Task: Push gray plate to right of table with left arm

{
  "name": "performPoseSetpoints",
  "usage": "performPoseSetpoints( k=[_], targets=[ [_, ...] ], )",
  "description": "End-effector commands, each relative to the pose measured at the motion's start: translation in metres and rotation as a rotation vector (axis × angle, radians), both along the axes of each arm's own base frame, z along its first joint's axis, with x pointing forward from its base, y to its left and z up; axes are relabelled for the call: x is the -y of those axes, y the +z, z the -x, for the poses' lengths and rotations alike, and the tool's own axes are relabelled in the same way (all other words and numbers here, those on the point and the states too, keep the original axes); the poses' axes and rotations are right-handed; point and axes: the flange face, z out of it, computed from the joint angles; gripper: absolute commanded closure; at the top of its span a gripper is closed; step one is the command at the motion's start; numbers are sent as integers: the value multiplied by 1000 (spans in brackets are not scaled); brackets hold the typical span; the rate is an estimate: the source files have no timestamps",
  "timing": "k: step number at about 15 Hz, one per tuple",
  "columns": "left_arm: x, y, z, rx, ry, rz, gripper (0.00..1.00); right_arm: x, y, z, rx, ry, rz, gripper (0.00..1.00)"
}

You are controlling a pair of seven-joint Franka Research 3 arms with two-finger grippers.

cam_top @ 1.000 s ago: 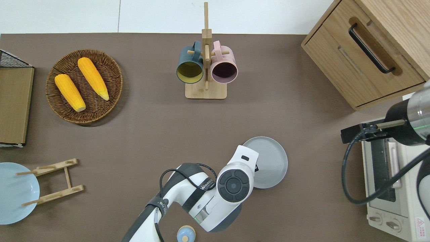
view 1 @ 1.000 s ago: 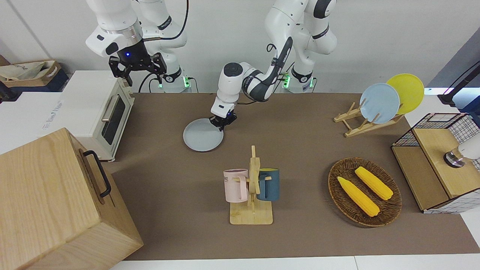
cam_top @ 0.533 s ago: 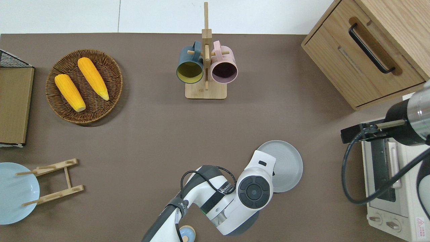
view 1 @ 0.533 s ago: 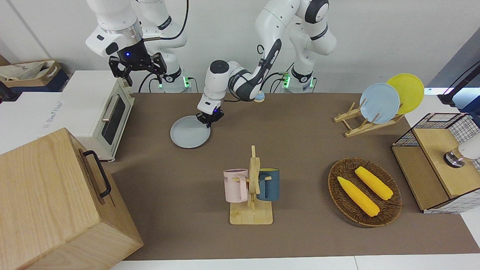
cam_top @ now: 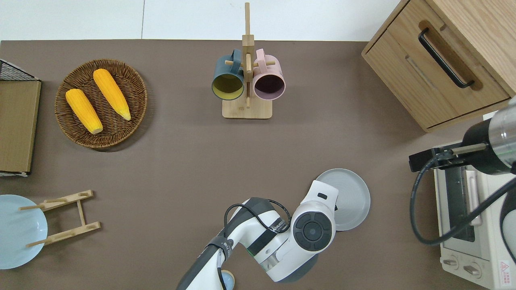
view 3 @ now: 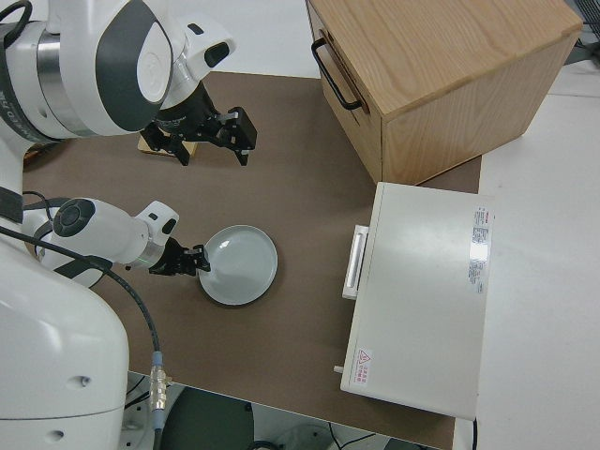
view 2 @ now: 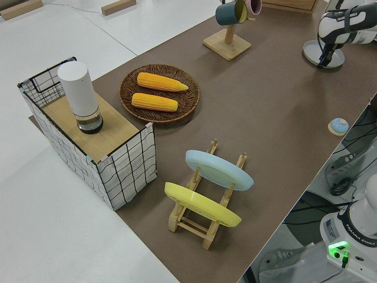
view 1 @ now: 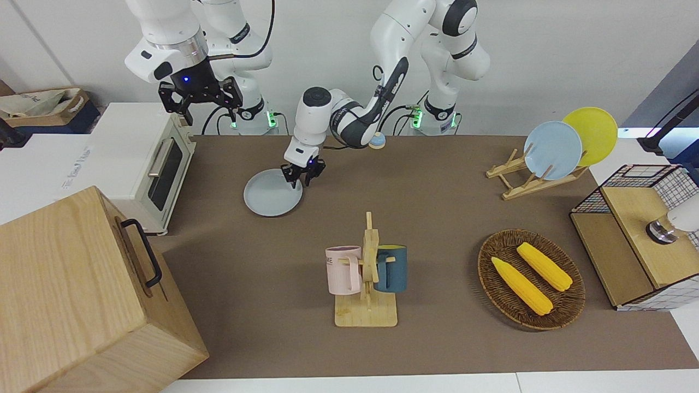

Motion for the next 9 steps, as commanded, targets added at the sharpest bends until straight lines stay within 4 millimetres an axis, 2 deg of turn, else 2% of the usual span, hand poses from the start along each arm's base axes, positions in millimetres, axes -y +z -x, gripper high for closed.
performPoseSetpoints(
  k=[1,5,9],
  targets=[
    [-10,29,-5,15,-36,-50,22,2,3,4,-4,-2,-7,17],
    [-41,48,-17,12,-86,-87,15,2,3,4,-6,-2,-7,17],
    [-87,62,-25,30,-122,-110,15,2,3,4,-6,-2,-7,17]
  ],
)
